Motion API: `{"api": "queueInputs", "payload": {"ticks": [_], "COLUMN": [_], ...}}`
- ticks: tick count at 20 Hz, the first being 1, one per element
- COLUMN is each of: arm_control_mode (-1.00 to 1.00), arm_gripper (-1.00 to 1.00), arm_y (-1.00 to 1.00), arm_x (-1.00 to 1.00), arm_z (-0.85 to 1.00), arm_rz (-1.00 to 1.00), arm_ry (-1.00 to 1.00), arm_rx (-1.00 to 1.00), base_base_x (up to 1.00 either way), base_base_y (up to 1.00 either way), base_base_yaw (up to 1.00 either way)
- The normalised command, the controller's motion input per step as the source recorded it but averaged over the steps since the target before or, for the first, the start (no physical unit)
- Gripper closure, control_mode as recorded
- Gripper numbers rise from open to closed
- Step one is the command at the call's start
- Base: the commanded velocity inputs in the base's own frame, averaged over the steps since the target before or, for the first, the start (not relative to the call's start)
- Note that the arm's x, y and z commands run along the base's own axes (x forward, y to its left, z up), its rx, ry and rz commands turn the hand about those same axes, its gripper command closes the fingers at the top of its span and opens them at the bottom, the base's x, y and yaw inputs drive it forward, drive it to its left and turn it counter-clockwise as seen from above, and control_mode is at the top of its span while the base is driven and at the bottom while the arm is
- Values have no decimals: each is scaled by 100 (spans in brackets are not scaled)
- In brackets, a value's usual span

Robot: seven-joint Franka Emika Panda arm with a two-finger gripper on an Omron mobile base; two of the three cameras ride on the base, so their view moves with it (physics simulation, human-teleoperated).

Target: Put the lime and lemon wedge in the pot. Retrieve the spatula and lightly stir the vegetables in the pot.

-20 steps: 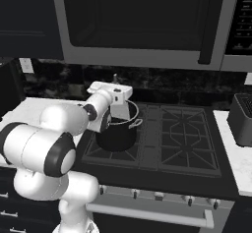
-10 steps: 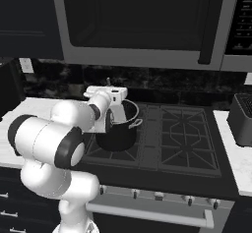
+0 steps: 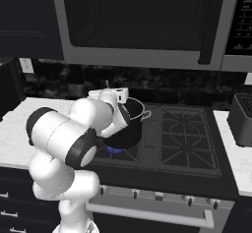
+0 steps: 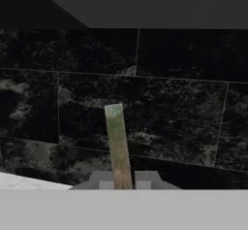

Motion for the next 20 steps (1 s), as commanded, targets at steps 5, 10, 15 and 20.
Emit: {"api": "queueInputs", "payload": {"ticks": [5,10,15,20], "arm_control_mode": [-100,-100,-100,-100], "arm_gripper": [100,100,100,100], "arm_y": [-50,-35,0,0], "arm_x": [-52,-50,0,15], "arm_z": [-64,-16,5,-2], "arm_rz": [11,3,0,0], "arm_ry": [-9,-16,-14,-7], "arm_rx": [-5,-6,-2,0], "base_base_x": [0,0,0,0], "base_base_y": [0,0,0,0], "base_base_yaw": [0,0,0,0]}}
